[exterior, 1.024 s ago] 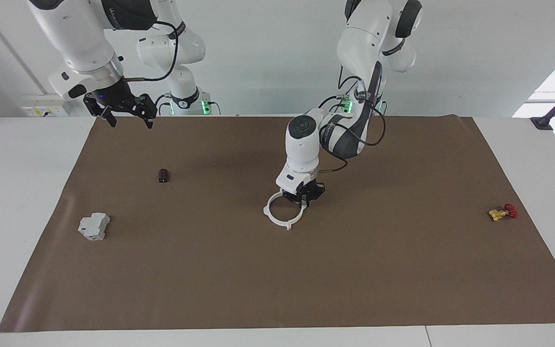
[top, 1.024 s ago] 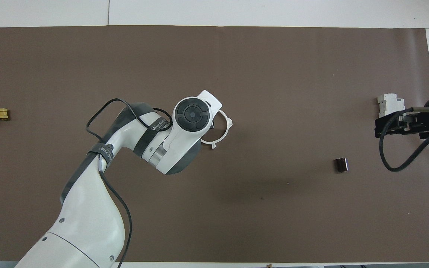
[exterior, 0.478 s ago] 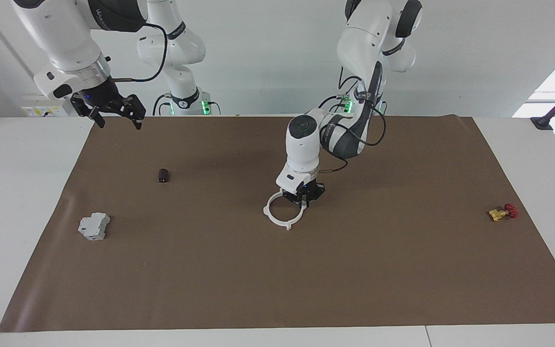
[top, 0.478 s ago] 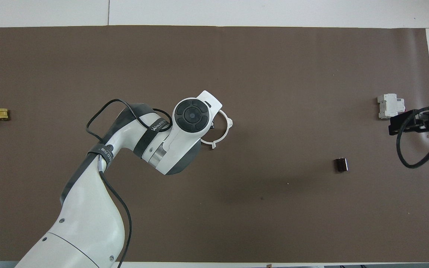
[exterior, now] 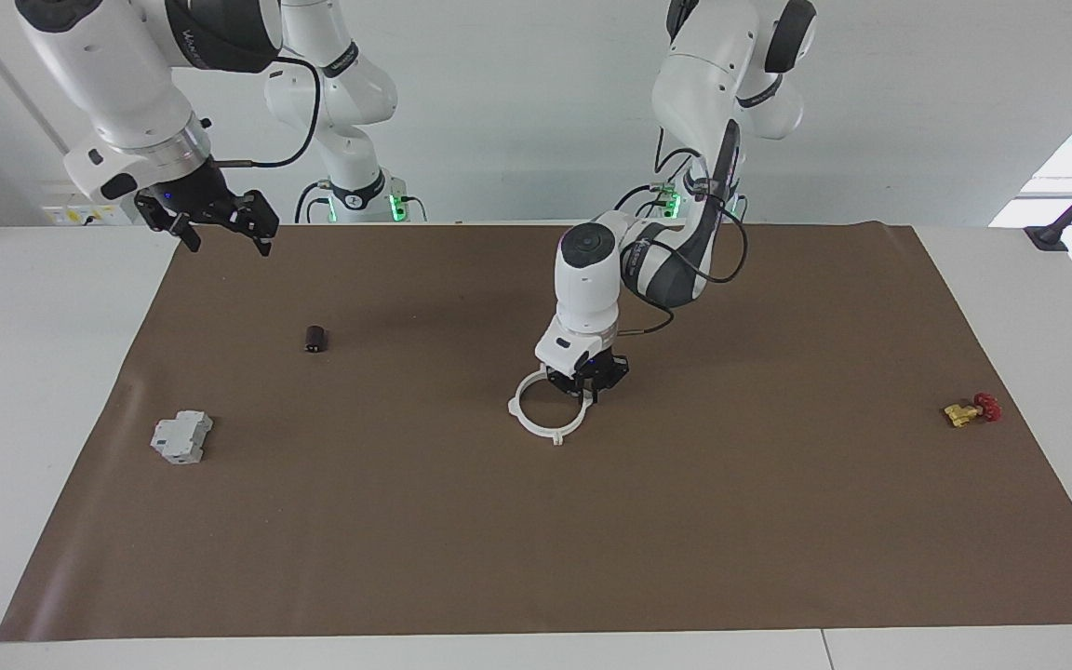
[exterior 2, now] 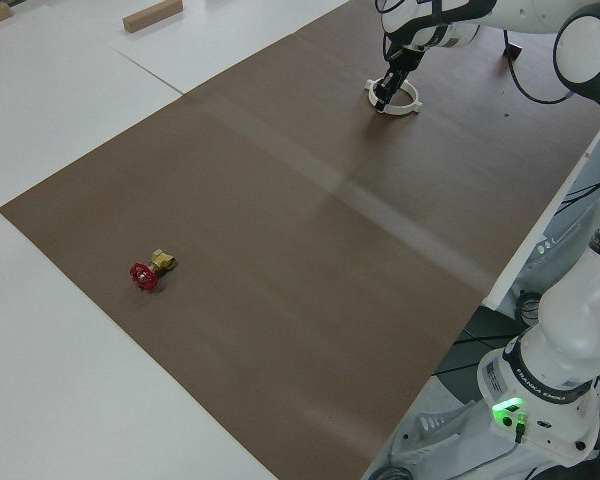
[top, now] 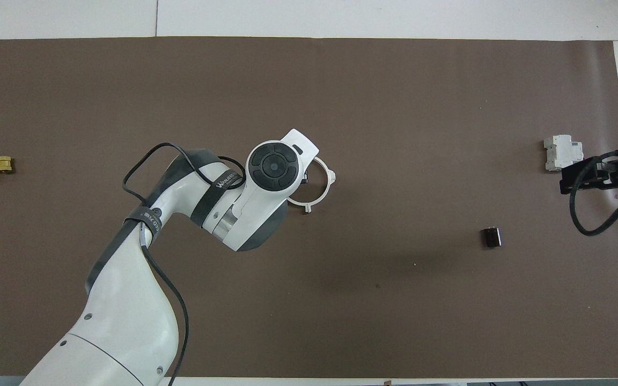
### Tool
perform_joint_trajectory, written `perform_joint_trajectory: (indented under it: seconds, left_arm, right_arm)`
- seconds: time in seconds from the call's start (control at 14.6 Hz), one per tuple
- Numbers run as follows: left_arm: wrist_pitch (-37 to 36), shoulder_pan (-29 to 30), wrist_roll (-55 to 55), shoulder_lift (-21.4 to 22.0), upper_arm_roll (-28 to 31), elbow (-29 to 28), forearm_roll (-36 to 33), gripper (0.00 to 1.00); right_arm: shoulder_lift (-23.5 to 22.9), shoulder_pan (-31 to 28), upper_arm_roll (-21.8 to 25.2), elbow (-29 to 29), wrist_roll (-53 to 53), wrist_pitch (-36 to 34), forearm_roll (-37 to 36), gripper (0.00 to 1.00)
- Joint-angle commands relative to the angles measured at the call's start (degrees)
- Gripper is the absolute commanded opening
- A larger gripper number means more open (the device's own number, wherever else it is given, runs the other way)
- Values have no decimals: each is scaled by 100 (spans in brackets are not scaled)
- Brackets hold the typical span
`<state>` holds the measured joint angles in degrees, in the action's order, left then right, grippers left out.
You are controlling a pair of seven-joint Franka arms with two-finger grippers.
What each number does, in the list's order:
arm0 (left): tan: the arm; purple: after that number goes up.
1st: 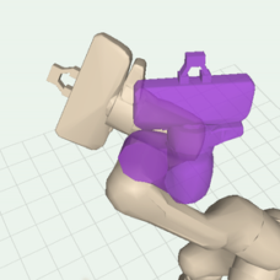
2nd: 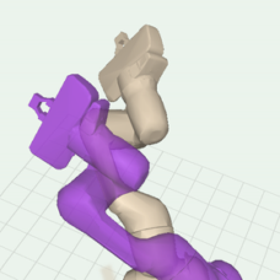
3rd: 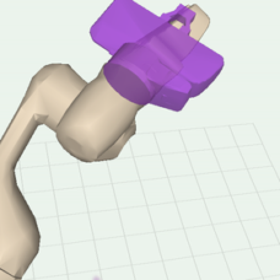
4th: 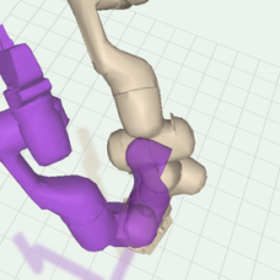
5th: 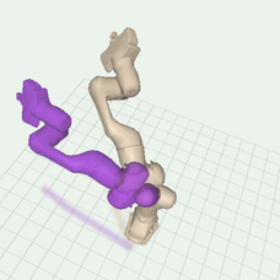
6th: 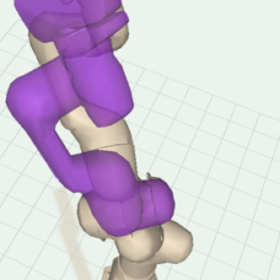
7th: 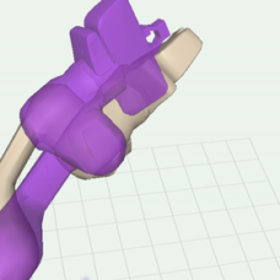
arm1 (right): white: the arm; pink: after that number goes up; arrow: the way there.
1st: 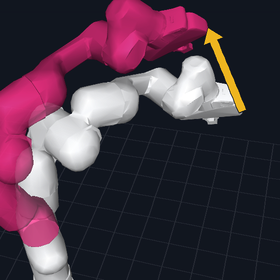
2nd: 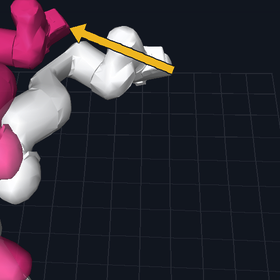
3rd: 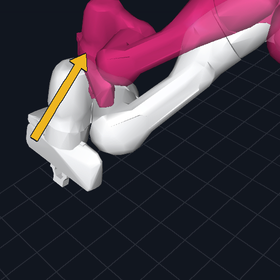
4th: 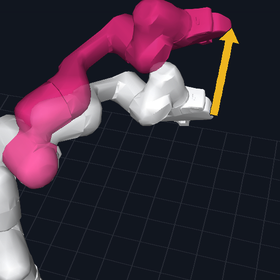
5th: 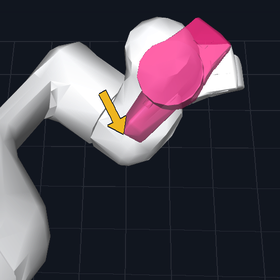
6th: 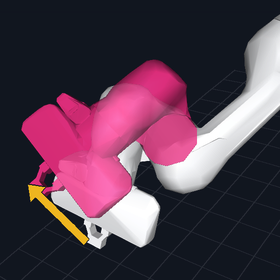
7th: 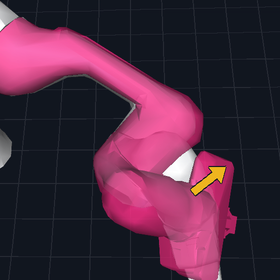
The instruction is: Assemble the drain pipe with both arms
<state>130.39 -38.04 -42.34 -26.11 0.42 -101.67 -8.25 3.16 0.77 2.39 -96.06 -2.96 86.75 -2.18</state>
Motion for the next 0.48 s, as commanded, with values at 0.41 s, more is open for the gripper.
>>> perform_joint_trajectory:
  seconds: [0.41]
  left_arm:
    - [110, -37, -20, 89, 55, -257, -89, 0]
  right_arm:
    - [45, -200, 7, 9, 155, 9, 112, 100]
